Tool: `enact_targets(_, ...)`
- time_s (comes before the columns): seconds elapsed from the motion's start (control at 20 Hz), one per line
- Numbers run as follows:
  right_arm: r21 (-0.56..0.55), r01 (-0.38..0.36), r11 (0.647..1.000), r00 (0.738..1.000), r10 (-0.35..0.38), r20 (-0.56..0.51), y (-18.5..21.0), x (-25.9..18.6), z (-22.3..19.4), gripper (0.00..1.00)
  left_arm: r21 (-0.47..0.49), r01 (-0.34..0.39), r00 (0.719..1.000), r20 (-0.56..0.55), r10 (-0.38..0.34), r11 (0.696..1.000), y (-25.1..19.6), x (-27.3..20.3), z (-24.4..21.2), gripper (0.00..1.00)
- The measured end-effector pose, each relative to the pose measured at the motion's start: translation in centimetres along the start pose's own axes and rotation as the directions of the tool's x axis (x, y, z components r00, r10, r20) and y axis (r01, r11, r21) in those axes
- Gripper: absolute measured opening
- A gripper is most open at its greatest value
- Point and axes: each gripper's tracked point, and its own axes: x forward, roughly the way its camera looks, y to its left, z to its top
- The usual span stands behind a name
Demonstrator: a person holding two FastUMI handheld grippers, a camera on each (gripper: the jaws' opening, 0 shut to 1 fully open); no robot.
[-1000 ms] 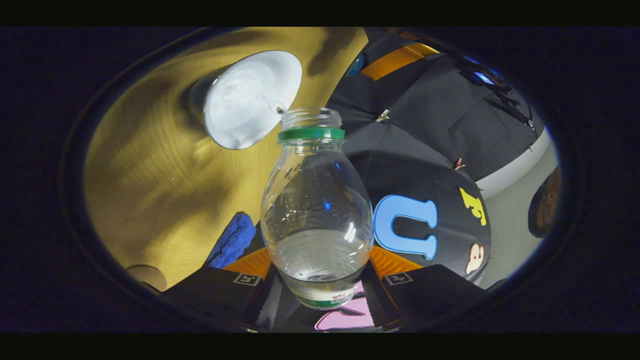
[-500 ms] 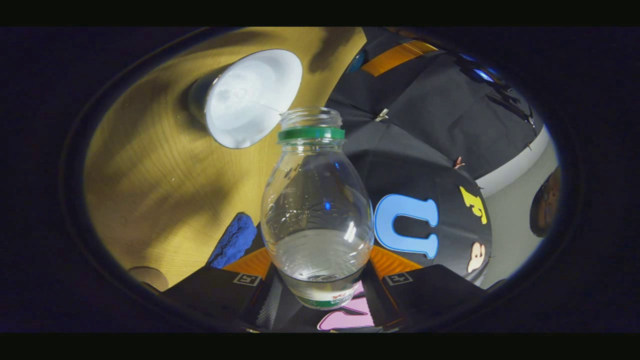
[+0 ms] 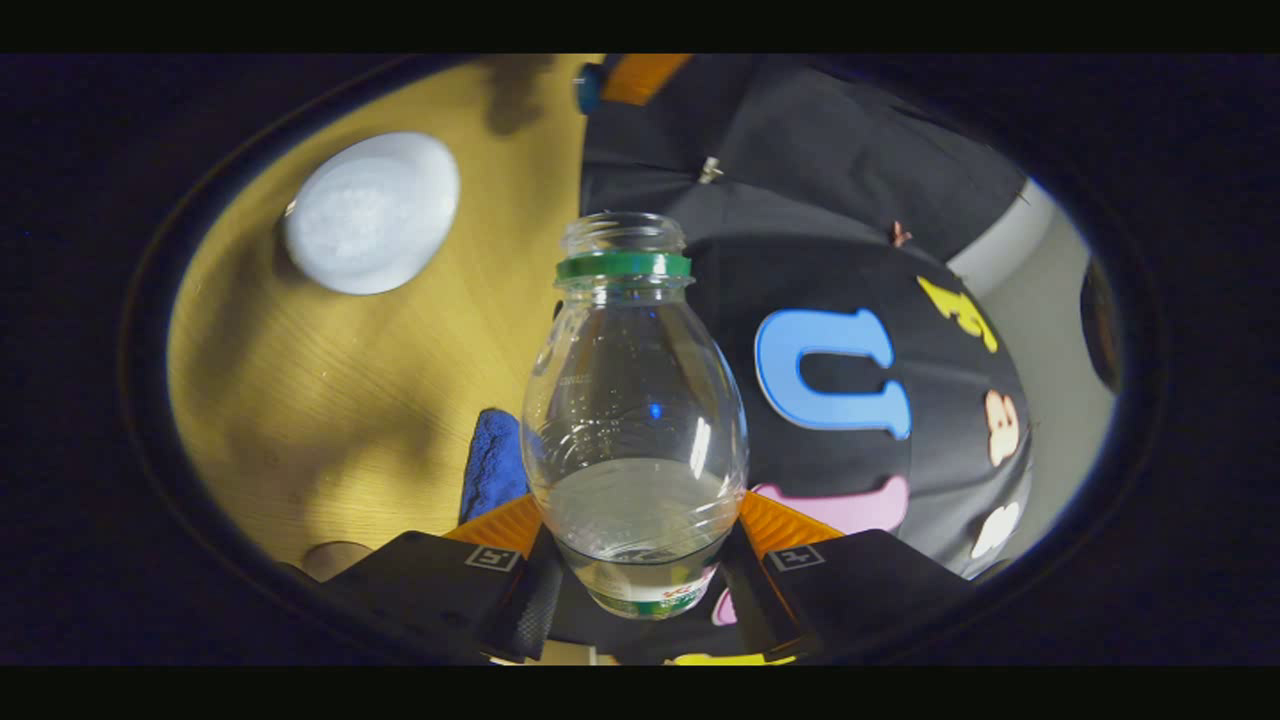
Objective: Open the teacup lid with one hand, grasp the water bottle and pour water into the teacup with the other hand; after pouring, place the water bottle on the coaster and then close the teacup lid.
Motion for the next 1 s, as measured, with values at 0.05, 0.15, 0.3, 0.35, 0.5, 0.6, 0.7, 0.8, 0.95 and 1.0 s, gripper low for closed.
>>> enact_targets(0.05, 0.065, -0.006, 0.998, 0.999, 0.008, -0.035, -0.7, 0.1, -0.1, 0.74, 0.002, -0.005, 1.0, 0.003, 0.005, 1.0, -0.2, -0.1, 0.1, 0.24)
enact_targets(0.15, 0.211, -0.019, 0.977, 0.994, 0.042, -0.106, -1.8, -0.4, -1.5, 0.74, 0.003, -0.006, 1.0, 0.007, 0.006, 1.0, -1.0, -0.3, 0.5, 0.24)
enact_targets(0.3, 0.446, -0.013, 0.895, 0.973, 0.114, -0.199, -2.5, -1.7, -4.1, 0.74, -0.004, 0.005, 1.0, 0.013, -0.005, 1.0, -2.3, -0.3, 1.2, 0.24)
enact_targets(0.35, 0.527, -0.007, 0.85, 0.965, 0.144, -0.22, -2.5, -2.3, -4.8, 0.74, -0.006, 0.011, 1.0, 0.014, -0.011, 1.0, -2.7, -0.3, 1.3, 0.24)
enact_targets(0.5, 0.745, 0.018, 0.667, 0.944, 0.234, -0.232, -1.8, -4.0, -5.9, 0.74, -0.005, 0.024, 0.999, 0.023, -0.024, 1.0, -4.2, 0.1, 1.8, 0.24)
enact_targets(0.6, 0.829, 0.055, 0.556, 0.943, 0.244, -0.226, -2.2, -4.4, -6.6, 0.74, -0.002, 0.034, 0.999, 0.023, -0.034, 0.999, -5.2, 0.3, 1.9, 0.2)
enact_targets(0.7, 0.895, 0.091, 0.436, 0.939, 0.263, -0.223, -1.6, -4.5, -7.5, 0.74, -0.01, 0.047, 0.999, 0.023, -0.047, 0.999, -6.2, 0.3, 2.0, 0.2)
enact_targets(0.8, 0.944, 0.131, 0.303, 0.935, 0.278, -0.219, -1.1, -4.6, -8.2, 0.74, -0.024, 0.056, 0.998, 0.023, -0.055, 0.998, -7.0, 0.5, 2.0, 0.24)
enact_targets(0.95, 0.972, 0.209, 0.105, 0.93, 0.285, -0.231, 0.7, -4.0, -9.6, 0.74, -0.049, 0.066, 0.998, 0.016, -0.065, 0.997, -8.0, 0.5, 1.7, 0.24)
enact_targets(1.0, 0.97, 0.239, 0.052, 0.929, 0.28, -0.244, 1.1, -3.6, -9.9, 0.75, -0.064, 0.067, 0.998, 0.009, -0.066, 0.996, -8.4, 0.7, 1.4, 0.2)
